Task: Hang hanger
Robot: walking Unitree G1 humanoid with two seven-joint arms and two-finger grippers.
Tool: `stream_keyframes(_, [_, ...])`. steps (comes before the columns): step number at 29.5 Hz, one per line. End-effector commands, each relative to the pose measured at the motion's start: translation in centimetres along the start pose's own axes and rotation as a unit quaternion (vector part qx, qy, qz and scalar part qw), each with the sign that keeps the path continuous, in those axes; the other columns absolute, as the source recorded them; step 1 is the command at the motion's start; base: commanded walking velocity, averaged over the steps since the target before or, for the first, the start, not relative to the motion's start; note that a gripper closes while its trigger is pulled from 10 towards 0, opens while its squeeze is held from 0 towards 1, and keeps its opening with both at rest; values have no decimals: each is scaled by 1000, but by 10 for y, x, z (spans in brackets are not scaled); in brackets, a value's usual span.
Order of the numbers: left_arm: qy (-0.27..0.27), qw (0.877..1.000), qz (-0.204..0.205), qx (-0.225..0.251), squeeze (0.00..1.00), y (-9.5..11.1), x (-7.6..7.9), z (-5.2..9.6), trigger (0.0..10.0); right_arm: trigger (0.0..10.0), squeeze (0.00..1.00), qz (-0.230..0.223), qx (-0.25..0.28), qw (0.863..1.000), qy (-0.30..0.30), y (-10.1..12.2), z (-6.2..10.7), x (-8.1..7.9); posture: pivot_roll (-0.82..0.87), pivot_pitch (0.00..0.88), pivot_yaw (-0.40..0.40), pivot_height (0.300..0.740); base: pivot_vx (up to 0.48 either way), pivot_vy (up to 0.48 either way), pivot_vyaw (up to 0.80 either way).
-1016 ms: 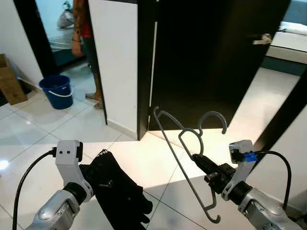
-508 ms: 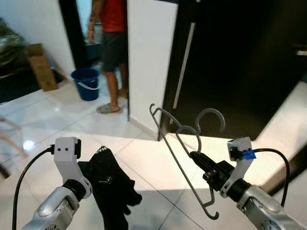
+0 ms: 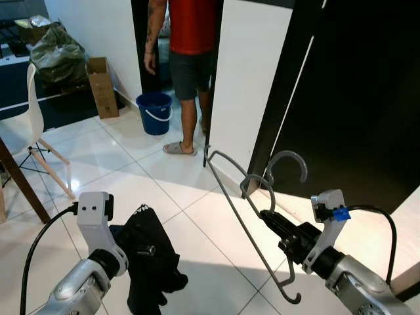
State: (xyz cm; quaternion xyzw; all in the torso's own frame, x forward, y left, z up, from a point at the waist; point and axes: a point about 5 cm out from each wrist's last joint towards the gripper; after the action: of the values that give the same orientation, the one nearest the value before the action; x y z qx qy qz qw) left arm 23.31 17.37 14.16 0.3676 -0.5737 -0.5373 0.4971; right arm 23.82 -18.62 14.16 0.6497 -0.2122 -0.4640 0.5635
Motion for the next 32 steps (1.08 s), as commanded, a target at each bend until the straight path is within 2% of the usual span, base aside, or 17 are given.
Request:
stream_keyframes(1, [-3, 1000, 3, 5, 0, 0, 0, 0, 10000, 10000, 0, -2, -1, 1000, 5, -2, 0, 0, -6, 0, -70, 740, 0, 0, 550])
stream_keyframes(5, [27, 1000, -3, 13, 0, 3, -5, 0, 10000, 10000, 0, -6, -9, 1000, 25, -2, -1, -4, 3, 0, -71, 740, 0, 0, 550])
stream_keyframes(10, [27, 999, -11, 15, 0, 4, -5, -1, 10000, 10000, 0, -10, -21, 999, 41, -4, -2, -7, 5, 0, -70, 740, 0, 0, 266])
stream_keyframes(20, [58, 997, -31, 34, 0, 10, -9, -1, 10000, 10000, 0, -2, -21, 998, 64, -3, -2, -12, 11, 0, -71, 740, 467, 0, 0])
stream_keyframes(24, [77, 996, -31, 39, 0, 11, -13, -4, 10000, 10000, 0, 18, -26, 996, 82, -4, -2, -14, 11, 0, -73, 740, 480, 0, 738])
stream_keyframes(32, [96, 994, -35, 48, 0, 15, -18, -7, 10000, 10000, 0, 20, -26, 995, 93, -3, -3, -16, 12, 0, -70, 740, 480, 0, 738])
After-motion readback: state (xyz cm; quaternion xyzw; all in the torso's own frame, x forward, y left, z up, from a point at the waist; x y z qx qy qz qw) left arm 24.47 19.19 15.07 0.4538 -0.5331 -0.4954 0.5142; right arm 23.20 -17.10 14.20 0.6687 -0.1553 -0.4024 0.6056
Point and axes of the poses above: a point about 5 cm out from each wrist's last joint towards the gripper, its own z axis pointing back from the gripper into the wrist, its own y axis along the axis of the wrist's last joint, x = y × z, and after that the axes turned 8 degrees about -z, right-handed
